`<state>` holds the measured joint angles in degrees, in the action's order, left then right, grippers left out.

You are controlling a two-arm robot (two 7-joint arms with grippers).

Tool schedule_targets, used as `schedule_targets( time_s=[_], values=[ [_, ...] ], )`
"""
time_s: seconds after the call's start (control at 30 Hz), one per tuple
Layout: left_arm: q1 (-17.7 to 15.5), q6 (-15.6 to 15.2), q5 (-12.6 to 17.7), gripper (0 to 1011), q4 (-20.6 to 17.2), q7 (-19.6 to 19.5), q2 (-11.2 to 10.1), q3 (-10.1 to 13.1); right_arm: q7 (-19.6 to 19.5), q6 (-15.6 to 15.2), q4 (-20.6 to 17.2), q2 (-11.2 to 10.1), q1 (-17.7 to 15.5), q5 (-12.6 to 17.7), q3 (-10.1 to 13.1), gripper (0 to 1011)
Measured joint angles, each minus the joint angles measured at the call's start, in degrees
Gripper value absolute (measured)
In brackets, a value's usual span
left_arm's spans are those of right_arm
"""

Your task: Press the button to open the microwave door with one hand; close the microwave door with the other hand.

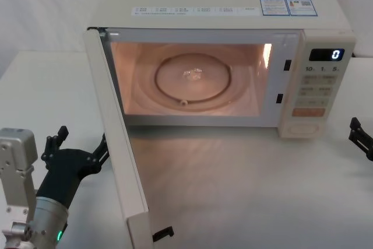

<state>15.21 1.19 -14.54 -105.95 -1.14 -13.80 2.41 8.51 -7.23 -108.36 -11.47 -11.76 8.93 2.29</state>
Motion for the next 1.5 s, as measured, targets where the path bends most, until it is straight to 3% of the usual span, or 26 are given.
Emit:
schedule_targets(
  time_s=[0.13,0.3,1.2,1.5],
  values=[
    [0.0,0.0,0.0,985,0.0,0.0,0.0,0.0,0.0,0.0,0.0,0.0,0.0,0.0,0.0,1002],
    [0.0,0.0,0.0,884,0.0,0.0,0.0,0.0,0.0,0.0,0.0,0.0,0.0,0.0,0.0,1002],
    [0.0,0.0,0.0,4,0.0,0.0,0.0,0.0,0.0,0.0,0.0,0.0,0.0,0.0,0.0,1002],
    [0.0,0.0,0.0,0,0.0,0.0,0.0,0.0,0.0,0.0,0.0,0.0,0.0,0.0,0.0,1002]
  ],
)
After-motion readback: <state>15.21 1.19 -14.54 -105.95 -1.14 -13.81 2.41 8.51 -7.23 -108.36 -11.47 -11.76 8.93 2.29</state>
